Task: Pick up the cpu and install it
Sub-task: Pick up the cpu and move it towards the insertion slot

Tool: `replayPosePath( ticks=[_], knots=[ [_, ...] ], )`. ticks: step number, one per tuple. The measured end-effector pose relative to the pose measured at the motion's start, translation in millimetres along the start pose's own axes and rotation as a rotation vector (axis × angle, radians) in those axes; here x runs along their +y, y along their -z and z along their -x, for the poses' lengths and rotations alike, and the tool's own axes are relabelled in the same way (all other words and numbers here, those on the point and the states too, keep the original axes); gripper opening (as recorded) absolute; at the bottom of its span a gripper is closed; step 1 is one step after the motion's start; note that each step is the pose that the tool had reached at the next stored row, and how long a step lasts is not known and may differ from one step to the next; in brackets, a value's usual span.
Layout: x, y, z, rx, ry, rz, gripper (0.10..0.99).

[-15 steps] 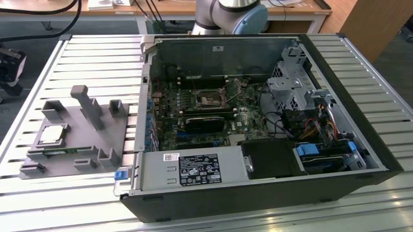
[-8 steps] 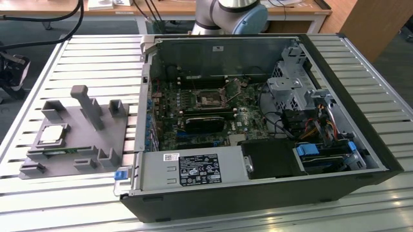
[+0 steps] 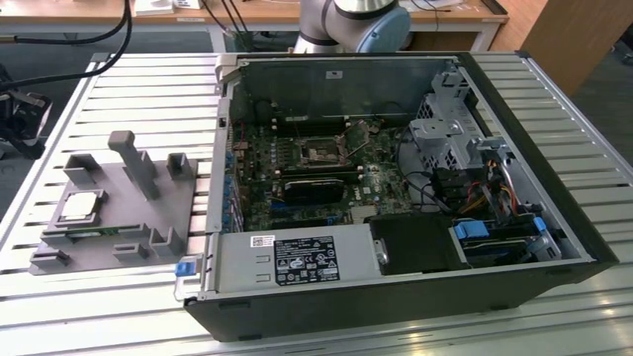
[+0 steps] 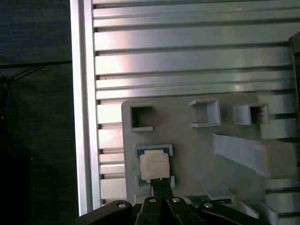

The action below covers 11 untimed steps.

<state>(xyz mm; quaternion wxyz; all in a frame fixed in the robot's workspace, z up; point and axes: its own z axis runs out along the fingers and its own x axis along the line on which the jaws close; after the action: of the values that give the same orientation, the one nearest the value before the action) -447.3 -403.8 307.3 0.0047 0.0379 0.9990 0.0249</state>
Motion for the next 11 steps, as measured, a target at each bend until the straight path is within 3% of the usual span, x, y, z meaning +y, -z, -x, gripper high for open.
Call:
replayPosePath(
  ticks=[4,6,7,9,10,11],
  knots=[
    [-0.8,-6.5,0.0,0.0044,0.000,0.000,0.118],
    [-1.1,-10.1,-0.1,0.0069,0.000,-0.001,0.235],
    [-1.2,-11.9,-0.1,0.0085,0.000,-0.001,0.235],
    [-1.4,-15.6,-0.1,0.0106,0.000,-0.001,0.353],
    [-1.5,-17.3,-0.1,0.0114,-0.001,-0.001,0.353],
    [-1.6,-19.3,-0.1,0.0120,-0.001,-0.001,0.412]
  ],
)
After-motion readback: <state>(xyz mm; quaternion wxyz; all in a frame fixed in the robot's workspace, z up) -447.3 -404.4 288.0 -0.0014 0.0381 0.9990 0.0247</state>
